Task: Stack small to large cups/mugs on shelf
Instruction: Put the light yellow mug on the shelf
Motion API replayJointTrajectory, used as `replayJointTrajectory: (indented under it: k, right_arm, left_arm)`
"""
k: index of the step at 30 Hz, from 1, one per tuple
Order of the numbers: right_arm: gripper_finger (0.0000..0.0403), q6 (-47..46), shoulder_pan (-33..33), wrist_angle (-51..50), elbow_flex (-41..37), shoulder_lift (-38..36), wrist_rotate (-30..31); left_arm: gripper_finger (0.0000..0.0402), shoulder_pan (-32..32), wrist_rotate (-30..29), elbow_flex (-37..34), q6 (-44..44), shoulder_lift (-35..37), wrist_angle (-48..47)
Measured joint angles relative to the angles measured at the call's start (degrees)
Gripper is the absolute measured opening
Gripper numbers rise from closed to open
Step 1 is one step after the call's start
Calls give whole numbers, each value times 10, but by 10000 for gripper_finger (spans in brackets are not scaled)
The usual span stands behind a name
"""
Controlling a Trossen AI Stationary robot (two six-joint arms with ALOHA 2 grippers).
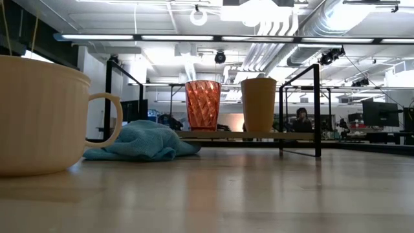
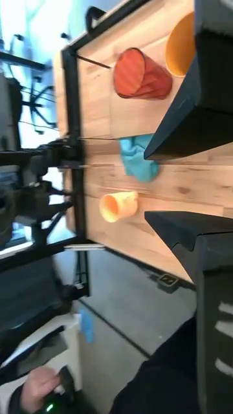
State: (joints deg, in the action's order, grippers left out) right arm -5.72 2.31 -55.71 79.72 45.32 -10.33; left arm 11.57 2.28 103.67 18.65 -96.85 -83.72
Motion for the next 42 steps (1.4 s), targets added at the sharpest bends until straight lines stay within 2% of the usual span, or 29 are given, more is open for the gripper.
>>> replayJointTrajectory:
  k: [5,9,17,22,30,33,37,42]
  right_arm:
    - [130,7,0,1,0,43,-18]
    - [130,8,0,6,0,91,-40]
    - [130,32,0,24,0,201,-45]
    - [130,60,0,66,0,264,-76]
    - [130,115,0,123,0,354,-98]
    - [130,135,0,142,0,378,-99]
    - [130,163,-1,167,0,406,-101]
    - [130,194,-1,196,0,434,-102]
  left_arm:
    - [74,32,-11,-10,39,8,22]
    - [74,51,-52,-10,71,29,32]
    - [74,95,-174,-10,154,90,27]
    - [74,128,-217,-10,215,112,-1]
    - [74,185,-262,-11,309,107,-32]
    - [74,204,-267,-41,349,109,-10]
    - [74,226,-233,-101,410,109,16]
    - [74,243,-213,-178,467,108,122]
